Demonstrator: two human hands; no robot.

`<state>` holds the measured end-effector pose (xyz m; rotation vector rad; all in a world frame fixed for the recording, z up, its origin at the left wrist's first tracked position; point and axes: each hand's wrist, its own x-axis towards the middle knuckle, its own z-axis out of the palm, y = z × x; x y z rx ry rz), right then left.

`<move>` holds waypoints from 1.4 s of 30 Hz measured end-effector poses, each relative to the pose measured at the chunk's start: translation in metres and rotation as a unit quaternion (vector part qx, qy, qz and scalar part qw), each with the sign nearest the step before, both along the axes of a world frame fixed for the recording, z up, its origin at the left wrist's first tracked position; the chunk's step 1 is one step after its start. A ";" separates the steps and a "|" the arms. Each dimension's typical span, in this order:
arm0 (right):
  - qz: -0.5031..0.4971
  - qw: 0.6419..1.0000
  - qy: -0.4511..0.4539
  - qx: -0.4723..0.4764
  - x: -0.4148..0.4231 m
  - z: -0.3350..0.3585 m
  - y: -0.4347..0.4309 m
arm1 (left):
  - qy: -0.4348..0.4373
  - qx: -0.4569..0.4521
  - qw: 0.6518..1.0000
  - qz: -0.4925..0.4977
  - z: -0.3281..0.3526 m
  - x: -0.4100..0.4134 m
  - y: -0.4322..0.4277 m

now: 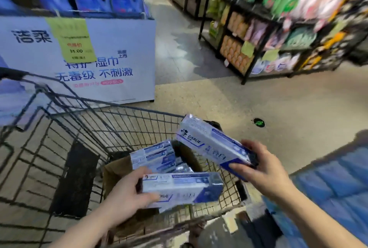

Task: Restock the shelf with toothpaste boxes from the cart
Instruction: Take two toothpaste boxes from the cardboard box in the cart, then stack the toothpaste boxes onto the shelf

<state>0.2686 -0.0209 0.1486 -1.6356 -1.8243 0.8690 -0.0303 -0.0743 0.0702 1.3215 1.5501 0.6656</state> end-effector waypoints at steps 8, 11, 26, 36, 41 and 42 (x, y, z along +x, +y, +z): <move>-0.187 0.980 -0.016 0.065 0.070 0.074 -0.173 | -0.026 0.090 0.982 -0.162 0.076 0.079 -0.033; -0.280 0.957 -0.025 0.073 0.099 0.097 -0.245 | -0.064 0.099 0.964 -0.237 0.090 0.130 -0.049; -0.577 0.810 -0.047 0.092 0.196 0.135 -0.638 | -0.175 0.027 0.819 -0.545 0.128 0.386 -0.294; -0.643 0.752 -0.111 0.090 0.246 0.165 -0.858 | -0.179 -0.020 0.766 -0.617 0.146 0.491 -0.497; -0.672 0.728 -0.102 0.089 0.274 0.175 -0.931 | -0.156 0.002 0.754 -0.639 0.156 0.542 -0.565; -0.676 0.724 -0.100 0.091 0.280 0.176 -0.941 | -0.152 0.007 0.749 -0.645 0.157 0.554 -0.574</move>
